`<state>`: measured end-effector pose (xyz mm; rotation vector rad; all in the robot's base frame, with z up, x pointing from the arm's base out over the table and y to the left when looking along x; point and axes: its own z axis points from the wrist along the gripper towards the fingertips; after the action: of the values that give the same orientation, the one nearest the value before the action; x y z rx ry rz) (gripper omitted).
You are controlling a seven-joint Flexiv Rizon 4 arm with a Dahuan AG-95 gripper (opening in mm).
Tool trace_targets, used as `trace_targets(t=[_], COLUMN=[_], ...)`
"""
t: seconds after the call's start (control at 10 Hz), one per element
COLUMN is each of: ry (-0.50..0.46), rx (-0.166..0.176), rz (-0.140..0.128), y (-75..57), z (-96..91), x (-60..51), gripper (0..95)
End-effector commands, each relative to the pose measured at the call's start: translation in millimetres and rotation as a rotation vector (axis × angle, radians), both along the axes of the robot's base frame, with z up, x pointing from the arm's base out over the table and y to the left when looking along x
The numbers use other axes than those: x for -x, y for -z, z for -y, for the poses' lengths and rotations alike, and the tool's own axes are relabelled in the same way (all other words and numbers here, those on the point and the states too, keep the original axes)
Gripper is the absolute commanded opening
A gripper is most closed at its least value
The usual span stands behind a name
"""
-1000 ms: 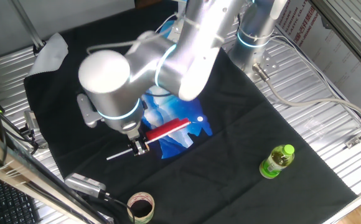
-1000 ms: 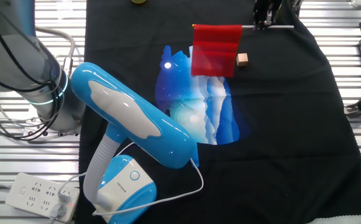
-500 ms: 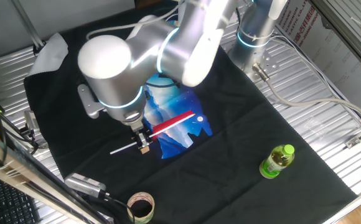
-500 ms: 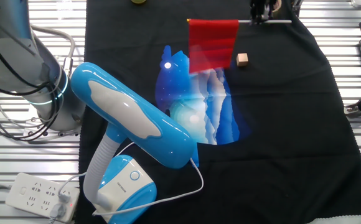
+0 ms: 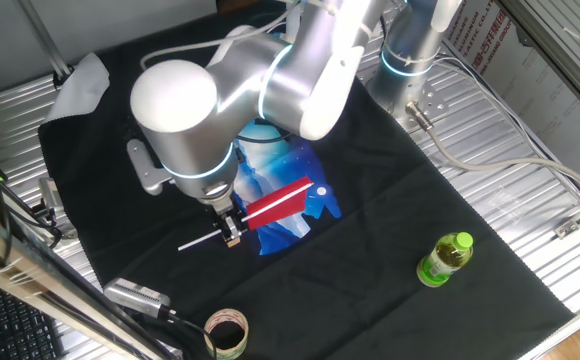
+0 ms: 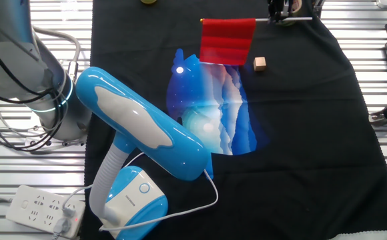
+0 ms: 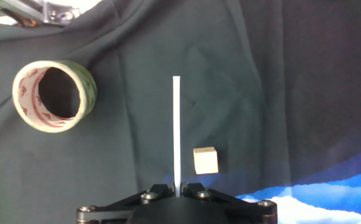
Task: Wave the flag
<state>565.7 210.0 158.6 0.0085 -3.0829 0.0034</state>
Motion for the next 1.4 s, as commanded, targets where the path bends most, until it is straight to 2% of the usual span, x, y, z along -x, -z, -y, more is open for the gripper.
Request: trace_targets(t=[0.1, 0.8, 0.9, 1.1, 1.2, 1.4], ry=[0.004, -0.001, -0.016, -0.061, -0.062, -0.070], rx=[0.002, -0.005, 0.003, 0.044, 0.051, 0.076], rz=[-0.004, -0.006, -0.007, -0.014, -0.014, 0.001], y=[-0.7, -1.0, -1.0, -1.0, -1.0, -1.0], z=[-0.6, -1.0, -1.0, -1.0, -1.0, -1.0], x=[-1.3, -0.8, -0.8, -0.8, -0.8, -0.8], gripper=[0.0, 0.0, 0.0, 0.0, 0.0, 0.0])
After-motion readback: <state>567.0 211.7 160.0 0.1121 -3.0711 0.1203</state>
